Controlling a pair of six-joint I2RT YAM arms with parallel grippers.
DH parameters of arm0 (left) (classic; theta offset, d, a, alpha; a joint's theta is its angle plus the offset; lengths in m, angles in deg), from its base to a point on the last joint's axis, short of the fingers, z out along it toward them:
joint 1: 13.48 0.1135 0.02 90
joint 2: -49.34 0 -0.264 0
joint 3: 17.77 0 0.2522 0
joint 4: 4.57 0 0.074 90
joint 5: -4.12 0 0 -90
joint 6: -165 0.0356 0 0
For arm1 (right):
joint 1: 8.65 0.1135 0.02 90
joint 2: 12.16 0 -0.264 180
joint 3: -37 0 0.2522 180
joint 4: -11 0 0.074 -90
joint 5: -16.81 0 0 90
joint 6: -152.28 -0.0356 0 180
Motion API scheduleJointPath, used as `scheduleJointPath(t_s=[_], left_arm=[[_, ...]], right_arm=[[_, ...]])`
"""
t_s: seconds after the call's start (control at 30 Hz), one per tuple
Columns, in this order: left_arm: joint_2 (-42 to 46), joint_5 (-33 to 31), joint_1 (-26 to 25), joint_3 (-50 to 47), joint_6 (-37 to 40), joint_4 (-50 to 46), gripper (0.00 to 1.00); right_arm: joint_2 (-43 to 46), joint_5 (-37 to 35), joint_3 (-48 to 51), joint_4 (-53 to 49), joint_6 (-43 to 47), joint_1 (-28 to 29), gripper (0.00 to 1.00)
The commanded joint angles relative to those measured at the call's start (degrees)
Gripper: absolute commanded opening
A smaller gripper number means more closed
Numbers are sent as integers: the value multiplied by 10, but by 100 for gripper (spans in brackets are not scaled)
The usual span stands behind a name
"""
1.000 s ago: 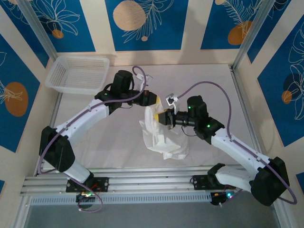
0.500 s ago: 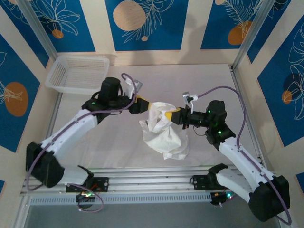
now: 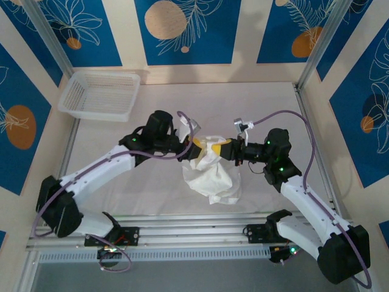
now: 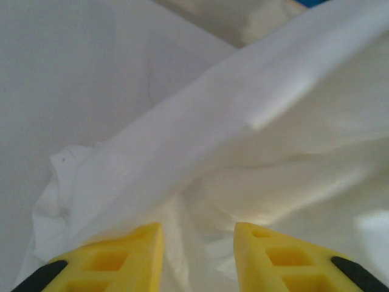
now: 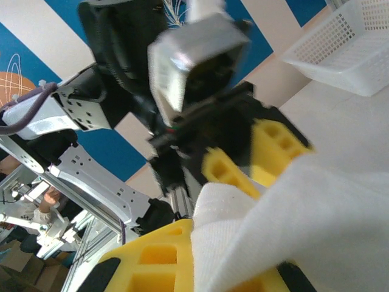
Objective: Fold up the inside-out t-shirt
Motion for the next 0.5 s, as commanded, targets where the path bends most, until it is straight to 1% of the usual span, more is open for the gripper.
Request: scheduleJointPath(t_s=[0.0,0.03,0.1,0.2,0.23,0.27,0.33,0.4,0.47], left_arm=[[-28,-40,0,33,-31,-2,41],[-37,-52,1,38,-34,-10,44],[-52,-50,1,45,-36,-20,47],[-62,9,1,48,-41,-7,47],[-66,42,2,49,-41,1,46],[-73,65,1,53,-40,1,44],[-85,76,-2,62,-32,-12,41],[-95,55,-5,71,-21,-36,31],[-100,40,-6,81,-5,-62,19]], right_arm=[[3,9,-10,-6,1,5,0],[5,8,-11,-7,1,6,0],[7,8,-13,-13,2,6,0],[7,5,-14,-22,8,7,0],[7,2,-15,-22,10,7,0],[7,-1,-14,-20,10,8,0],[7,-5,-12,-15,7,9,0],[8,-8,-12,-13,5,9,0],[10,-16,-13,-23,9,9,0]])
